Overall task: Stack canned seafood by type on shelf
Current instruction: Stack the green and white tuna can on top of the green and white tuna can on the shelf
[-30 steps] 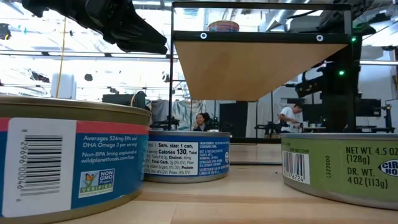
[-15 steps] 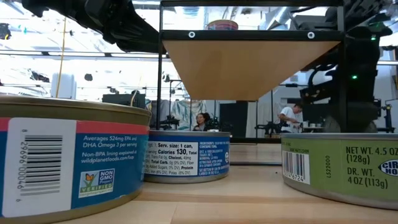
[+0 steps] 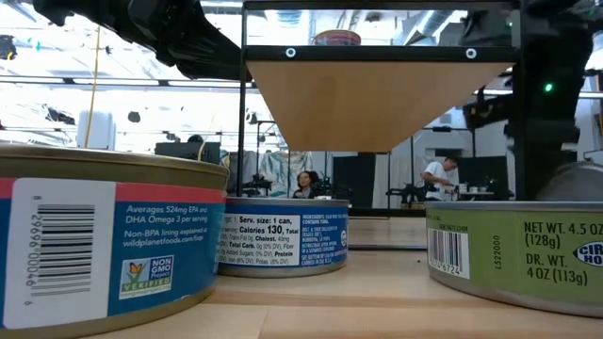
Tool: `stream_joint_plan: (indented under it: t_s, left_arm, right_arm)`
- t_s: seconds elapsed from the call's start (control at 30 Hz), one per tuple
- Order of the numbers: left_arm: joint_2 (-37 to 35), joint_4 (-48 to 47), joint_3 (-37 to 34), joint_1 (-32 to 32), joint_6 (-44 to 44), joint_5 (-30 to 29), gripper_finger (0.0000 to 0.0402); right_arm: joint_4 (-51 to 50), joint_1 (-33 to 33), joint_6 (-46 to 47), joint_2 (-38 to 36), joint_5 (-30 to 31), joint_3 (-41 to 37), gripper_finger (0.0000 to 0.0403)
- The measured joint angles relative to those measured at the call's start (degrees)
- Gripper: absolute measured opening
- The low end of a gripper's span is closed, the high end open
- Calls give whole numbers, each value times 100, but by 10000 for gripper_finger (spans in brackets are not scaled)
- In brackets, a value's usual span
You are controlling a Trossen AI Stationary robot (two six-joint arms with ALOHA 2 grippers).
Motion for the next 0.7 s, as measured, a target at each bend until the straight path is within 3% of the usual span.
stream_joint_plan:
  t_s: [0.13,0.27,0.43,0.6,0.7]
  left_arm:
    - [0,0,0,-1,-4,2,258]
    - [0,0,0,-2,-7,4,258]
    - [0,-2,0,-2,-9,15,258]
    - [0,-2,0,-2,-4,127,258]
    - [0,-8,0,-1,0,136,258]
  right_arm:
    - [-636,0,29,-494,0,236,35]
    - [-1400,-6,-109,-785,-128,521,73]
    - [-2253,-134,-109,-858,-520,742,158]
    - [-2487,-301,25,-866,-1167,750,257]
    - [-2581,-385,9,-870,-1231,750,300]
